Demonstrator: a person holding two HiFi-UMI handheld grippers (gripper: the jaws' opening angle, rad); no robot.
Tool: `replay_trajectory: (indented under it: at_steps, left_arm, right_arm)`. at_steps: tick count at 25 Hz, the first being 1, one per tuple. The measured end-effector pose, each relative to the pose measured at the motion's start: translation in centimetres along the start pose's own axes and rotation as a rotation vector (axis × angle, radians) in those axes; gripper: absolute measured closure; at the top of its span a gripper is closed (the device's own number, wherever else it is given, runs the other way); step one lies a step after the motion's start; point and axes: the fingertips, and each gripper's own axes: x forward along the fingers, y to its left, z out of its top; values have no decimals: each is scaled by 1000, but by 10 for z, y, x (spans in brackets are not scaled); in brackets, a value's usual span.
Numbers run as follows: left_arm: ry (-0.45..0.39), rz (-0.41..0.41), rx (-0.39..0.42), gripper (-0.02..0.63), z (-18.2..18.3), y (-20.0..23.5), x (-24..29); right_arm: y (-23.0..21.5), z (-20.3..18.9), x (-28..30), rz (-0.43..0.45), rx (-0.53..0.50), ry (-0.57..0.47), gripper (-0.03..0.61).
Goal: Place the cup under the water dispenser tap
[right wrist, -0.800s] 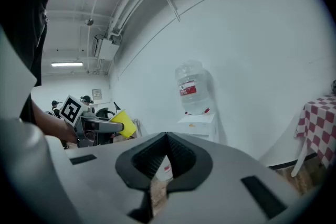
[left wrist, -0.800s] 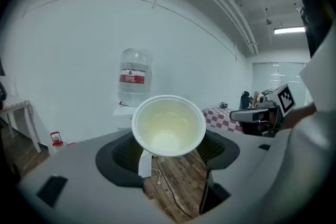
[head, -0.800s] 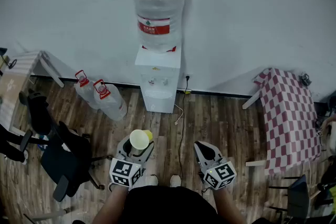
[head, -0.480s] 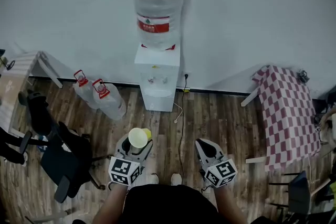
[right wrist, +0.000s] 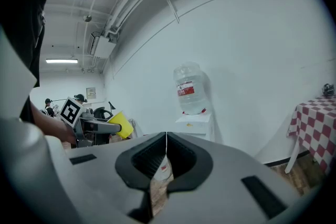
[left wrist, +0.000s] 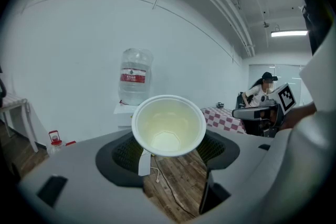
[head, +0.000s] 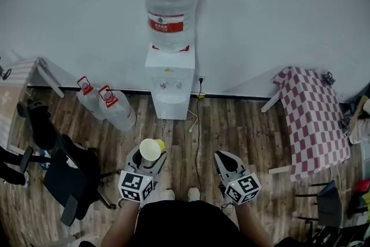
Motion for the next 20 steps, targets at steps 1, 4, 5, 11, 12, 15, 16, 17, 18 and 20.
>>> replay_trajectory:
  at_steps: [1, 4, 5, 11, 12, 15, 16, 17, 18, 20]
  left_arm:
    - [-1, -4, -1, 298, 0, 2, -1]
    - [-2, -12, -2, 298, -2, 7, -7]
    - [-2, -15, -3, 298, -3, 9, -9]
    - [-1, -32, -2, 298, -10, 23, -23]
    - [-2, -35, -2, 298, -11, 26, -25]
    - [-1, -43, -1, 298, -15, 34, -30]
    - [-1, -48, -1, 298, -16, 36, -32]
    - [0, -54, -2, 298, -18, 37, -34]
    - [1, -59, -2, 298, -20, 37, -37]
    - [5, -66, 0, 298, -25, 38, -42]
  right_arm:
    - [2, -1, 0, -4, 3, 0, 557]
    - [8, -2, 0, -15, 9, 1, 557]
    - [11, -2, -1, -18, 10, 2, 557]
    - [25, -1, 3, -47, 1, -6, 557]
    - [28, 0, 3, -51, 0, -7, 557]
    - [35, 0, 6, -66, -3, -6, 557]
    - [38, -1, 6, -72, -3, -4, 557]
    - [41, -2, 6, -77, -2, -2, 557]
    - [44, -4, 5, -82, -1, 1, 557]
    - [50, -9, 4, -89, 3, 6, 557]
